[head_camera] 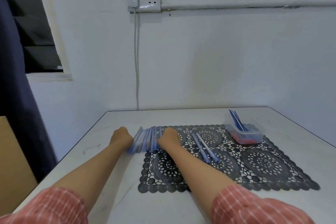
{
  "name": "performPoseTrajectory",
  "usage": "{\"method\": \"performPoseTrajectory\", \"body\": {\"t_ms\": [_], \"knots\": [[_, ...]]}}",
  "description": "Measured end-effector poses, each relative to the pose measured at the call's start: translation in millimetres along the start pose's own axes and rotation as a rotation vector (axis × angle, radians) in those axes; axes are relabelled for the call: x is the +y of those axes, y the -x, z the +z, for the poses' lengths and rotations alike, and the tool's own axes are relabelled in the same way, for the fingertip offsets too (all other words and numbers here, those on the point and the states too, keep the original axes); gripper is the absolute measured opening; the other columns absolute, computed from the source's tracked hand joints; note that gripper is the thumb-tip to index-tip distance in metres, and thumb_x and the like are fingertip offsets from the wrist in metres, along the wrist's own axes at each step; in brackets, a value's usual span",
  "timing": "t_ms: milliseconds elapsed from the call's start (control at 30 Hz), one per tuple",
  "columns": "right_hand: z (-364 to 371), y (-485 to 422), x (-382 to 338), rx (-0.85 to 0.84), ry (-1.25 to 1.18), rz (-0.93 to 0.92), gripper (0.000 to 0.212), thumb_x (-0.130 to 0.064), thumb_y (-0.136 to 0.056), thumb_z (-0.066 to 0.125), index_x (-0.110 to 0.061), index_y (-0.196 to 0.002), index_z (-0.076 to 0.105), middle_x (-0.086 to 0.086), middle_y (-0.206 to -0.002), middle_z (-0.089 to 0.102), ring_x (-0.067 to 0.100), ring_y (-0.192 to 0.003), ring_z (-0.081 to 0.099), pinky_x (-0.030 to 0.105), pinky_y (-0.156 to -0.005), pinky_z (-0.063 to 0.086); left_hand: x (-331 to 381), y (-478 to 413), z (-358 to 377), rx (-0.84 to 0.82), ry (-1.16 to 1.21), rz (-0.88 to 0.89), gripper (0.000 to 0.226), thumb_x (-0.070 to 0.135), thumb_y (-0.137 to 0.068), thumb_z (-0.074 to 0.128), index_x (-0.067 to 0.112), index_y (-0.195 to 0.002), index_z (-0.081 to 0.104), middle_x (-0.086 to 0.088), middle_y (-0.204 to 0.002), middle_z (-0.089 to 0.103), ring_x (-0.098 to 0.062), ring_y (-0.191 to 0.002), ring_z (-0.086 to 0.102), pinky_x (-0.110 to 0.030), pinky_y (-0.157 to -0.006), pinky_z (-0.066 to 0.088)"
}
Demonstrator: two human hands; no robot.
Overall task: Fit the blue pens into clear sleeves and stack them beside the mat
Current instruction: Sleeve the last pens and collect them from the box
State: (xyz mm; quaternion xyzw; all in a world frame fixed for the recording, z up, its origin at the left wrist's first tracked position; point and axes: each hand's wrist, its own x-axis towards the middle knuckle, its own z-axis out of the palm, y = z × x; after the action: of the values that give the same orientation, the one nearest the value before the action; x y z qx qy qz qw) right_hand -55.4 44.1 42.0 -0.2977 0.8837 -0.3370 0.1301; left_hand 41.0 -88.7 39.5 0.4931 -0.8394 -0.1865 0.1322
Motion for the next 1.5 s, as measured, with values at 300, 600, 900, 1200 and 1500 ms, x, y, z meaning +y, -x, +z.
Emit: {"method": "performPoseTrajectory", "body": {"t_ms": [300,600,900,1200,1500], "knots": [[-31,14,5,-0.108,0.220,-0.013,0.020,-0.002,-0.087,0.049,-0.013,-0.072,0.041,0.003,-0.062,0.035,0.013,-0.051,0.036,0.021,-0.042,0.030,-1,9,-1,0.111,0.111,0.011,0.024,0.001,-0.074,0.058,0.007,-0.059,0.041,-0.007,-0.061,0.046,-0.022,-0.058,0.049,-0.023,-0.044,0.031],[-99,27,53,0.044,0.131,0.068,0.014,-0.007,-0.088,0.055,0.001,-0.099,0.060,0.007,-0.077,0.053,0.014,-0.055,0.046,0.020,-0.042,0.033,76,46,2,0.197,0.472,0.176,0.009,0.003,-0.079,0.064,0.000,-0.079,0.072,-0.014,-0.078,0.069,-0.022,-0.067,0.060,-0.024,-0.052,0.042],[-125,34,93,0.062,0.246,0.162,0.023,-0.006,-0.087,0.051,0.004,-0.108,0.055,0.013,-0.106,0.063,0.025,-0.089,0.060,0.028,-0.065,0.044,128,92,54,-0.314,0.497,0.084,0.025,0.003,-0.071,0.072,0.008,-0.069,0.047,-0.012,-0.063,0.054,-0.025,-0.058,0.054,-0.030,-0.052,0.048],[-126,41,100,-0.107,0.261,0.203,0.017,0.003,-0.076,0.062,-0.004,-0.061,0.056,0.009,-0.073,0.057,0.023,-0.064,0.061,0.023,-0.042,0.042,144,99,65,-0.339,0.407,0.130,0.025,0.011,-0.073,0.075,0.001,-0.095,0.068,-0.017,-0.092,0.070,-0.026,-0.076,0.068,-0.042,-0.073,0.058],[-118,35,102,-0.080,-0.042,0.206,0.009,-0.001,-0.085,0.053,0.000,-0.076,0.052,0.021,-0.089,0.062,0.029,-0.062,0.062,0.034,-0.058,0.057,145,105,64,-0.445,0.537,0.060,0.022,0.003,-0.079,0.073,-0.007,-0.097,0.065,-0.020,-0.084,0.068,-0.028,-0.060,0.065,-0.041,-0.067,0.059]]}}
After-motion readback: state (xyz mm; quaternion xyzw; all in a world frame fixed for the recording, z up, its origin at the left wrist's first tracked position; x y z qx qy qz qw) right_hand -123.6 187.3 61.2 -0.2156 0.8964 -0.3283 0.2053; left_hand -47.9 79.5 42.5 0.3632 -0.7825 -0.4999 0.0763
